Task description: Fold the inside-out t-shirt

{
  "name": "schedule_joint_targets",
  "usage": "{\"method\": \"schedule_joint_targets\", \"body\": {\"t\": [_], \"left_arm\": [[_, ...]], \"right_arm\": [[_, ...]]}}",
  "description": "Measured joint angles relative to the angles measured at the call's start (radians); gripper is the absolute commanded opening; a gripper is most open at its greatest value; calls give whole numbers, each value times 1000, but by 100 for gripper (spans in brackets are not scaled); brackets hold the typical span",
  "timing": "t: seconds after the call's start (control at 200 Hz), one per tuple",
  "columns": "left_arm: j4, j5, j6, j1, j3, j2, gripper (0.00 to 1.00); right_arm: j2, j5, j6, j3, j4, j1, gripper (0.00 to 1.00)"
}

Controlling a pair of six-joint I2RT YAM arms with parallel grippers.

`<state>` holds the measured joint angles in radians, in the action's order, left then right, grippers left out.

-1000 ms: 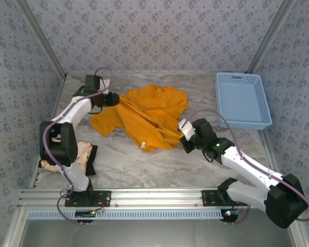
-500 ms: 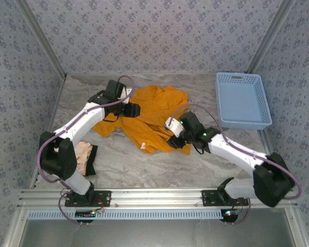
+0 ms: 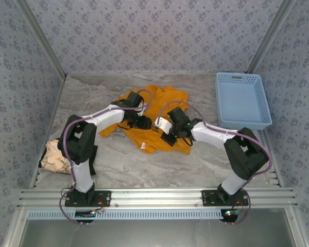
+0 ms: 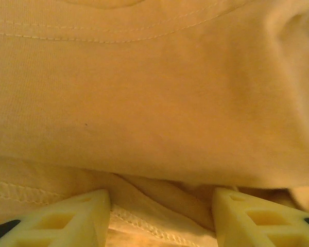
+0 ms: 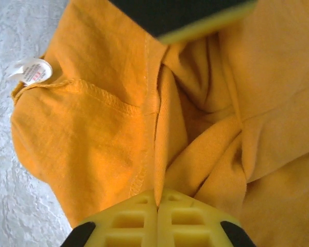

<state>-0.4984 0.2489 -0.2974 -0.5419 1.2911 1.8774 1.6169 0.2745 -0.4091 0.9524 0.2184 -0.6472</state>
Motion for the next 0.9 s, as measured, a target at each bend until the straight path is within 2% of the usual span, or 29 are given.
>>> {"method": "schedule_joint_targets", "body": {"t": [0.085,0.17,0.195,0.28,0.33,0.445,0.53,0.58,0.67,0.75,0.8,0.9], "left_arm": [[-15,-3,16,6,29,14,53],[-22,-3,34,13,84,14,48],[-20,-3,42,15,100,13,41],[-5,-2,51,26,115,-17,10],[3,-2,60,34,104,-46,0],[64,-4,56,58,-9,-176,1],[113,-19,44,74,-146,-299,14],[131,-21,31,85,-221,-364,17],[145,-19,-4,103,-317,-434,24],[150,-6,-24,110,-369,-465,28],[151,6,-39,107,-383,-475,29],[158,50,-55,69,-387,-488,34]], "right_arm": [[-71,16,-11,1,2,5,0],[-181,33,-18,16,3,16,0],[-215,39,-18,27,2,23,0],[-314,60,-19,88,3,53,0],[-356,68,-24,130,10,69,0],[-411,68,-63,203,56,68,0],[-427,39,-93,177,90,24,3],[-427,16,-105,125,118,-23,7],[-404,3,-109,10,187,-106,25],[-384,22,-102,-56,281,-140,44],[-382,29,-108,-69,341,-143,48],[-397,29,-106,-62,418,-128,49]]}}
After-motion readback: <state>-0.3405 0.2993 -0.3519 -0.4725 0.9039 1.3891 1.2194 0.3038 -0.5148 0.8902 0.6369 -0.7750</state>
